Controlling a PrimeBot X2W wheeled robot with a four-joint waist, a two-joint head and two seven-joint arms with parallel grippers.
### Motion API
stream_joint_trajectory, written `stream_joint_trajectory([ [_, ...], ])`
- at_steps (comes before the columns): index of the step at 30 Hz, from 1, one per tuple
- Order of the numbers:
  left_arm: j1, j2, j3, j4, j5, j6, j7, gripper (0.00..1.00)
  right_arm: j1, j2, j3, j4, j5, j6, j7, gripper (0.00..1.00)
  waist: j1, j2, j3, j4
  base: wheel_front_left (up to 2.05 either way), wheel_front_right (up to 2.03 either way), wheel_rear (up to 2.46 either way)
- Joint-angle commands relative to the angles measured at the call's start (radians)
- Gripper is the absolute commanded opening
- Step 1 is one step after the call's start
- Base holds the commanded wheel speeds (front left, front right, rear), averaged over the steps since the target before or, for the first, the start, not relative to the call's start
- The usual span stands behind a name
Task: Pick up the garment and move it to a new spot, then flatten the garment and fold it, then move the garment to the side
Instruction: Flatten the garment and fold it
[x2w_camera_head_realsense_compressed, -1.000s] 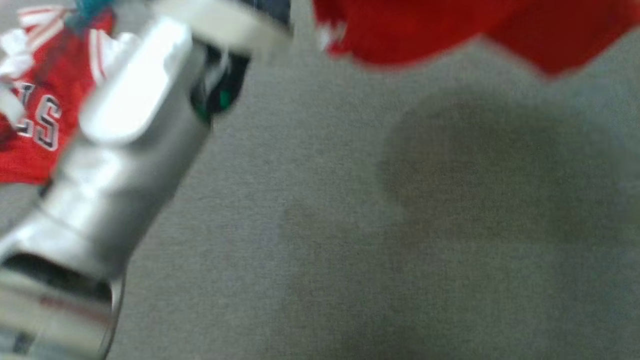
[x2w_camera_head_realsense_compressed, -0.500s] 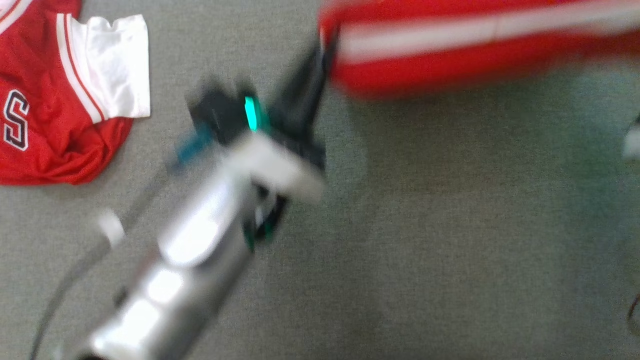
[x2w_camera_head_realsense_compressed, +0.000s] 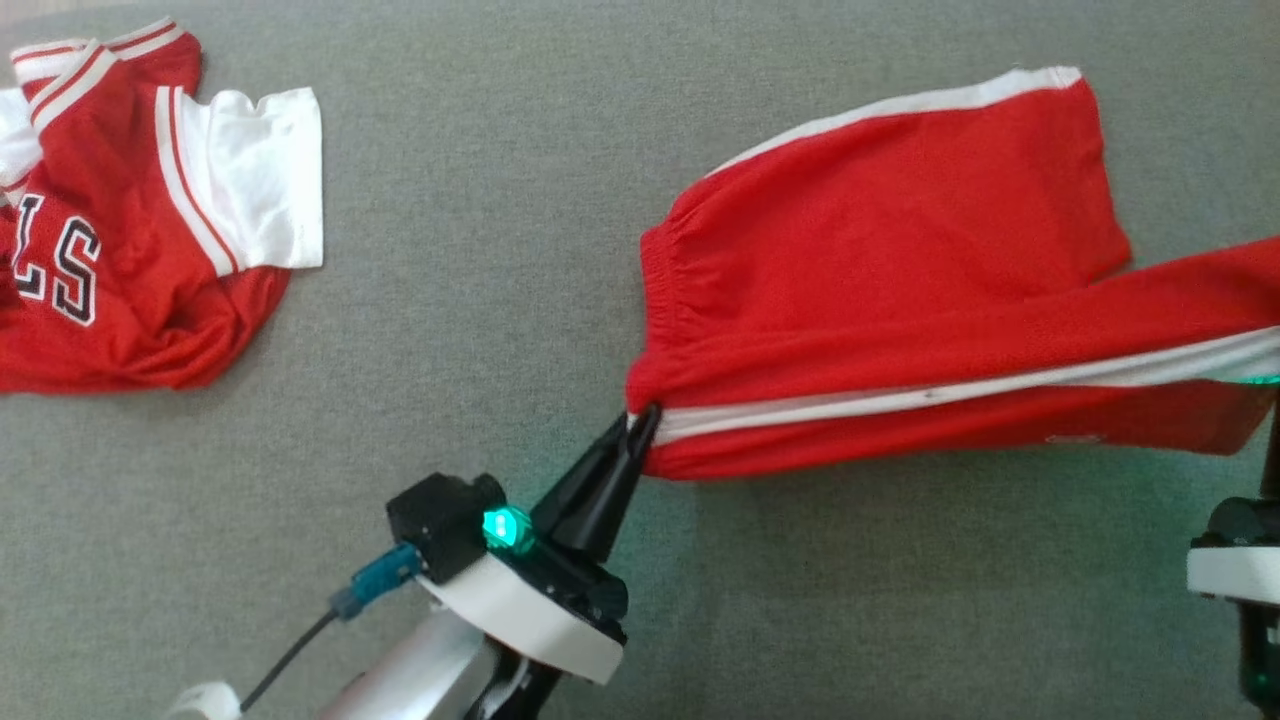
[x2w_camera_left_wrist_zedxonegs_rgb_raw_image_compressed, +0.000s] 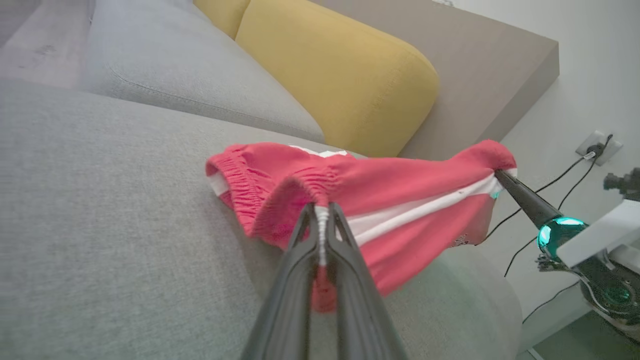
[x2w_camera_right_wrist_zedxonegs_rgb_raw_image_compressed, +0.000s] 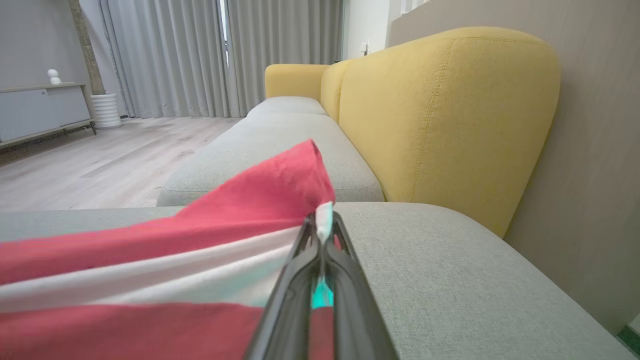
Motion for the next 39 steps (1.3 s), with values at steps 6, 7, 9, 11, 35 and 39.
stream_joint_trajectory([
  [6, -0.085, -0.012, 0.059, -0.030, 0.007, 0.002, -0.001, 0.00, -0.058, -0.028, 0.028, -0.048, 0.003, -0.001, 0.062, 0.00, 0.0004, -0.0001, 0.008, 0.007, 0.00, 0.00, 0.00],
  [7, -0.107, -0.024, 0.064, -0.017, 0.002, 0.002, 0.001, 0.00, -0.079, -0.036, 0.039, -0.040, -0.001, -0.001, 0.080, 0.00, 0.0004, -0.0001, 0.016, 0.009, 0.00, 0.00, 0.00],
  [9, -0.155, -0.048, 0.066, 0.012, -0.012, 0.002, 0.018, 0.00, -0.130, -0.048, 0.046, -0.014, -0.003, -0.001, 0.110, 0.00, 0.0004, -0.0001, 0.035, 0.012, 0.00, 0.00, 0.00],
  [11, -0.209, -0.071, 0.062, 0.047, -0.023, 0.002, 0.040, 0.00, -0.190, -0.070, 0.049, 0.021, -0.006, -0.001, 0.134, 0.00, 0.0004, -0.0001, 0.058, 0.021, 0.00, 0.00, 0.00],
  [35, -0.515, -0.178, -0.023, 0.423, -0.087, 0.002, 0.013, 0.45, -0.677, -0.190, 0.209, 0.590, 0.018, -0.001, 0.129, 1.00, 0.0004, -0.0001, 0.180, 0.056, 0.00, 0.00, 0.00],
  [39, -0.506, -0.180, -0.013, 0.449, -0.076, 0.005, -0.001, 1.00, -0.659, -0.179, 0.209, 0.625, 0.027, -0.001, 0.072, 1.00, 0.0004, -0.0001, 0.148, 0.055, 0.00, 0.00, 0.00],
])
